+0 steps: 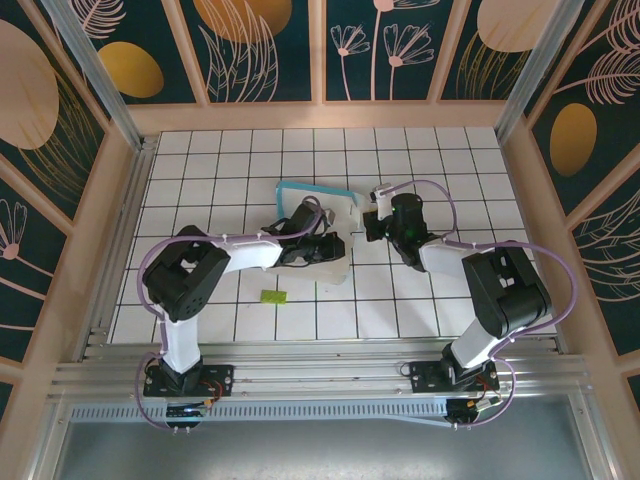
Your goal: Fold the paper box
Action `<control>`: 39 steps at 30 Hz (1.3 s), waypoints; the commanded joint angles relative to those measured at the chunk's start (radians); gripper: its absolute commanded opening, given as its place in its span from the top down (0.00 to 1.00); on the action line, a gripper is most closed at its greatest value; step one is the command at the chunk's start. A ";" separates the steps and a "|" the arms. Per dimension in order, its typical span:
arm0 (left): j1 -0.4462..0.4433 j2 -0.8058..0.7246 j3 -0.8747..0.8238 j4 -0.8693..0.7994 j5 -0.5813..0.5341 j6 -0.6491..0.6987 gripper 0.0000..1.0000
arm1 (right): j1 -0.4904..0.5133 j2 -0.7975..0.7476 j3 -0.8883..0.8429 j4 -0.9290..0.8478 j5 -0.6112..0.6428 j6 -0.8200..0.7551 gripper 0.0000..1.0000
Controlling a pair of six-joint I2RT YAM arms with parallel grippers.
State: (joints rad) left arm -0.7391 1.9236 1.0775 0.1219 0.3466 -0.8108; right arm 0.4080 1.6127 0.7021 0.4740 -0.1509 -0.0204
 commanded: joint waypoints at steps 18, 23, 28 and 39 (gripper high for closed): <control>-0.006 0.163 0.032 0.025 -0.048 0.015 0.93 | 0.078 -0.039 0.071 -0.172 0.076 0.319 0.93; -0.006 0.169 0.033 0.035 -0.047 0.015 0.94 | 0.112 -0.053 0.033 -0.151 0.097 0.393 0.92; -0.005 0.166 0.040 0.030 -0.048 0.017 0.94 | 0.160 -0.050 0.000 -0.130 0.161 0.425 0.88; -0.005 0.127 0.029 0.070 -0.022 -0.001 0.93 | 0.240 0.003 -0.111 0.000 0.339 0.504 0.88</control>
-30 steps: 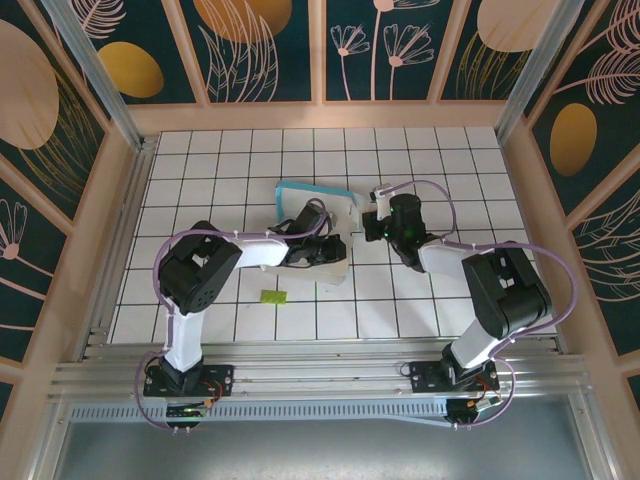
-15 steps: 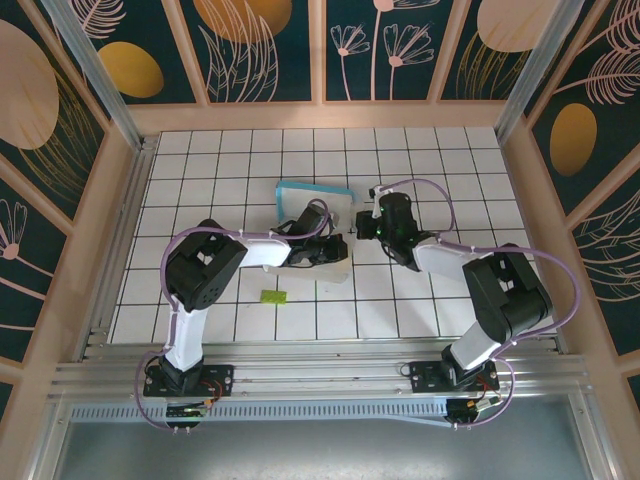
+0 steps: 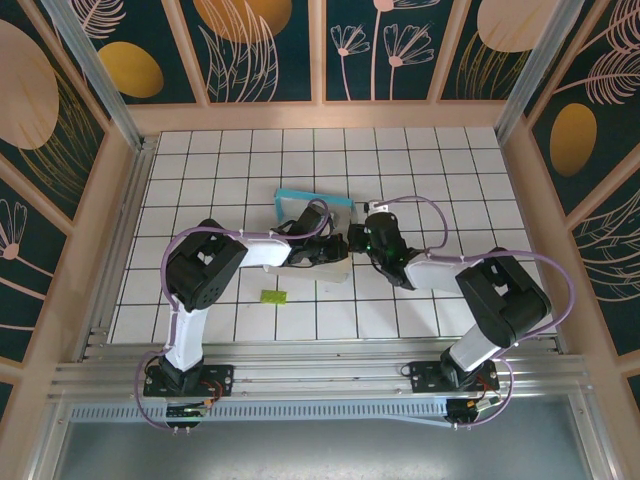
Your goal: Fold the paper box
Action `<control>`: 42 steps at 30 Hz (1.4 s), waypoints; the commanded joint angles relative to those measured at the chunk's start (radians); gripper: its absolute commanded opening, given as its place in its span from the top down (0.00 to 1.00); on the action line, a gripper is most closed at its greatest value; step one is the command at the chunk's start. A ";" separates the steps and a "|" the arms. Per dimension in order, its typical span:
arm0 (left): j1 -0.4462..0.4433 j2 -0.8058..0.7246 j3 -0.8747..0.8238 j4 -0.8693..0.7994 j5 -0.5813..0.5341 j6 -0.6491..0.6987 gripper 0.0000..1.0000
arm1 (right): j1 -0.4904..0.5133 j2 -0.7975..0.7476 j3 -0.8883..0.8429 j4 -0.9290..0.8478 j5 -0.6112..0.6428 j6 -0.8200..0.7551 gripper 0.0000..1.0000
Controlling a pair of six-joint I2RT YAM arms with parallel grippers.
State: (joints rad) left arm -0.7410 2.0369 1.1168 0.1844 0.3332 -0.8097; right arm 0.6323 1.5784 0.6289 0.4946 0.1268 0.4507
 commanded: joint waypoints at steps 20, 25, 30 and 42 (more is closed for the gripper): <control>0.115 -0.585 -0.046 -0.300 -0.404 0.066 0.62 | 0.017 0.039 0.000 -0.056 0.088 -0.030 0.89; 0.220 -0.611 -0.001 -0.385 -0.474 0.101 0.52 | 0.017 0.044 0.008 -0.054 0.082 -0.037 0.89; 0.279 -0.555 0.046 -0.433 -0.445 0.124 0.51 | 0.022 0.049 0.017 -0.045 0.065 -0.043 0.89; 0.365 -0.445 0.020 -0.314 -0.142 0.067 0.51 | 0.026 0.056 0.029 -0.056 0.065 -0.051 0.89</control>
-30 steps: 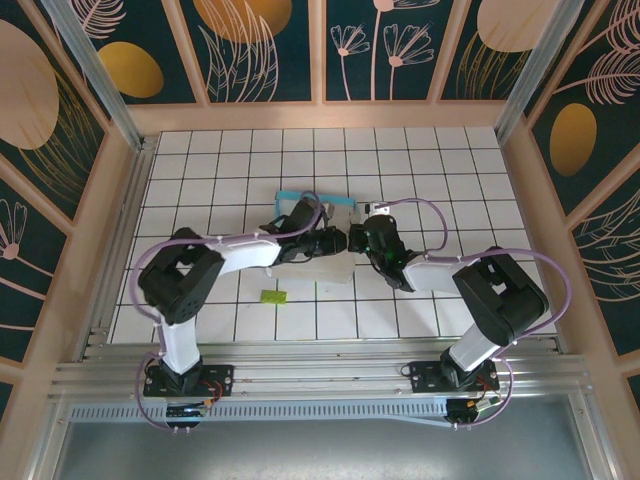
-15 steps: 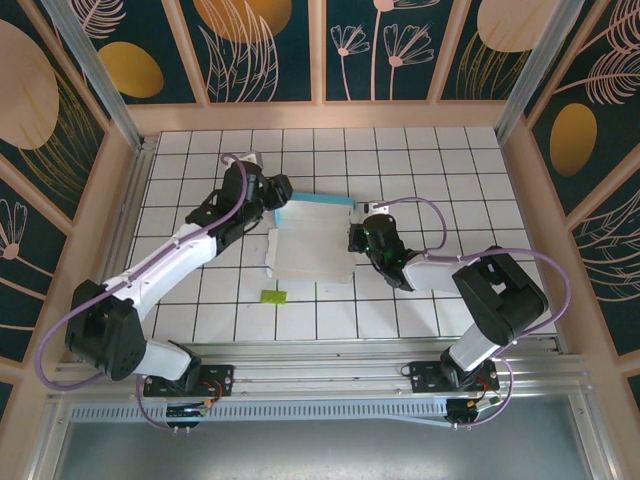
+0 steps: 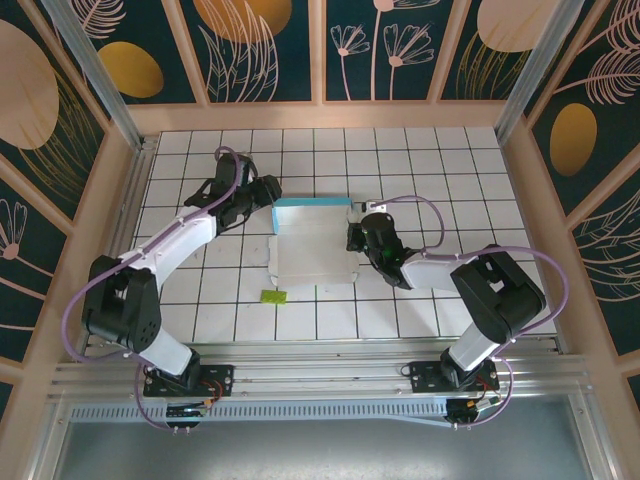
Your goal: Fold the paper box
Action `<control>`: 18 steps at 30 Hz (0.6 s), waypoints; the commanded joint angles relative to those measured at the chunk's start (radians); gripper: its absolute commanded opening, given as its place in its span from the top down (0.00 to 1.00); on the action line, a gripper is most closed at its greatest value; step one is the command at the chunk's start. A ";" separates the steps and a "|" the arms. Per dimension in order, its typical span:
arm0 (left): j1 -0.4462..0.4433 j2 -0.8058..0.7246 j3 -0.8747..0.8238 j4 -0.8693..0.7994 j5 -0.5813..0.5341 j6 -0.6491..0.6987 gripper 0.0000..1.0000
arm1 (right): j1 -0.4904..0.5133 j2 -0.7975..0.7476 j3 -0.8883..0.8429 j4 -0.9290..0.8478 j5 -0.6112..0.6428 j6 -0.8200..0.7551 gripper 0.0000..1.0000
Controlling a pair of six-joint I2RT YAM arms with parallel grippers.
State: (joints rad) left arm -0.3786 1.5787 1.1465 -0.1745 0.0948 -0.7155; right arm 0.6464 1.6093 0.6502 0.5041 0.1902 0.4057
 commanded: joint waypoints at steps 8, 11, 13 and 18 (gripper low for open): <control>0.003 0.042 -0.064 0.109 0.155 -0.082 0.60 | 0.013 0.032 0.027 -0.079 -0.005 -0.006 0.89; 0.003 0.046 -0.070 0.095 0.123 -0.072 0.60 | 0.015 0.031 0.034 -0.085 -0.005 -0.009 0.89; 0.004 0.035 -0.069 0.070 0.070 -0.055 0.60 | 0.015 0.029 0.036 -0.087 -0.002 -0.011 0.89; 0.004 -0.028 -0.086 0.036 -0.043 -0.042 0.52 | 0.016 0.026 0.035 -0.090 0.005 -0.019 0.89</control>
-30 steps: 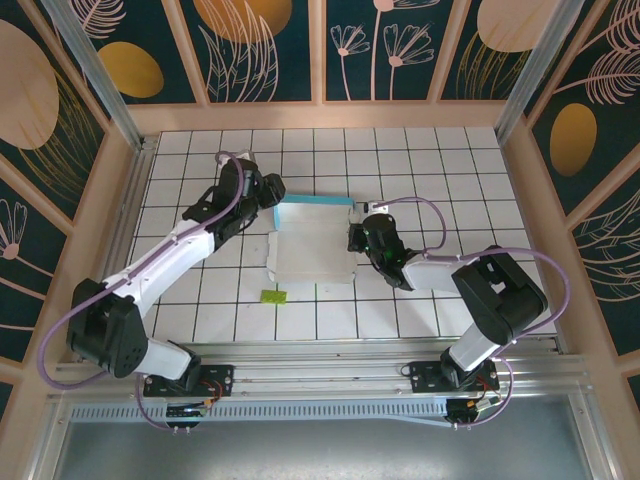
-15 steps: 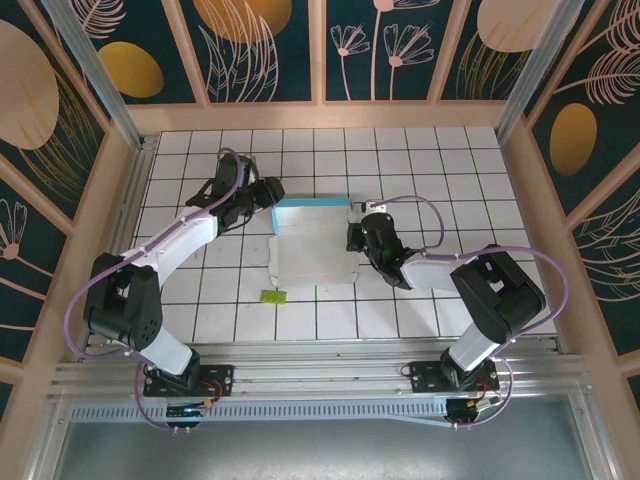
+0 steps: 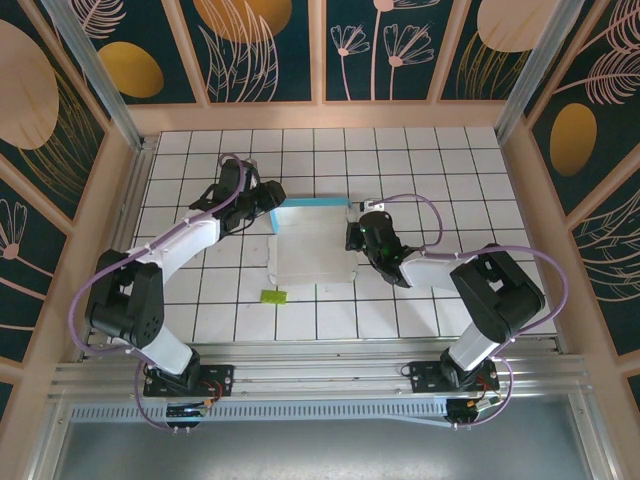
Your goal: Fold the paper box
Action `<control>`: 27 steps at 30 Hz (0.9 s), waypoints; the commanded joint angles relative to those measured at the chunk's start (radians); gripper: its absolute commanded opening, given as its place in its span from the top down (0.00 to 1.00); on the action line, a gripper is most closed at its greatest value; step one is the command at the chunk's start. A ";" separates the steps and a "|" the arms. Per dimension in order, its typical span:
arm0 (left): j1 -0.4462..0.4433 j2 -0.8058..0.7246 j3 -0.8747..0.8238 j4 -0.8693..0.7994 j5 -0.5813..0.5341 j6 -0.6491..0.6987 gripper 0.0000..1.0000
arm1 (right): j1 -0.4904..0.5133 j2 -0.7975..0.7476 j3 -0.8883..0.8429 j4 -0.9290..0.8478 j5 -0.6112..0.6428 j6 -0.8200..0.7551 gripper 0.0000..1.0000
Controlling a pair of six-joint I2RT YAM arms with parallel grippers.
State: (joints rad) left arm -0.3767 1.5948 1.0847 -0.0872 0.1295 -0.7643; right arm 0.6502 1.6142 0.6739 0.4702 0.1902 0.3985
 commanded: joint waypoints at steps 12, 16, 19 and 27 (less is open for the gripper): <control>0.002 0.009 -0.067 0.049 0.090 -0.045 0.64 | 0.015 0.027 0.021 -0.062 0.000 -0.007 0.89; 0.002 0.017 -0.086 0.084 0.122 -0.068 0.72 | 0.017 0.030 0.039 -0.085 -0.015 0.004 0.88; 0.002 0.020 -0.088 0.087 0.130 -0.071 0.74 | 0.023 0.038 0.066 -0.105 -0.043 0.032 0.88; 0.002 0.024 -0.082 0.097 0.141 -0.081 0.74 | 0.038 0.101 0.126 -0.076 -0.098 0.195 0.86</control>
State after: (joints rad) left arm -0.3683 1.6016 1.0103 -0.0090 0.2142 -0.8249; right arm 0.6697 1.6711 0.7723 0.4042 0.1371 0.5148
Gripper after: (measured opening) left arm 0.263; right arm 0.143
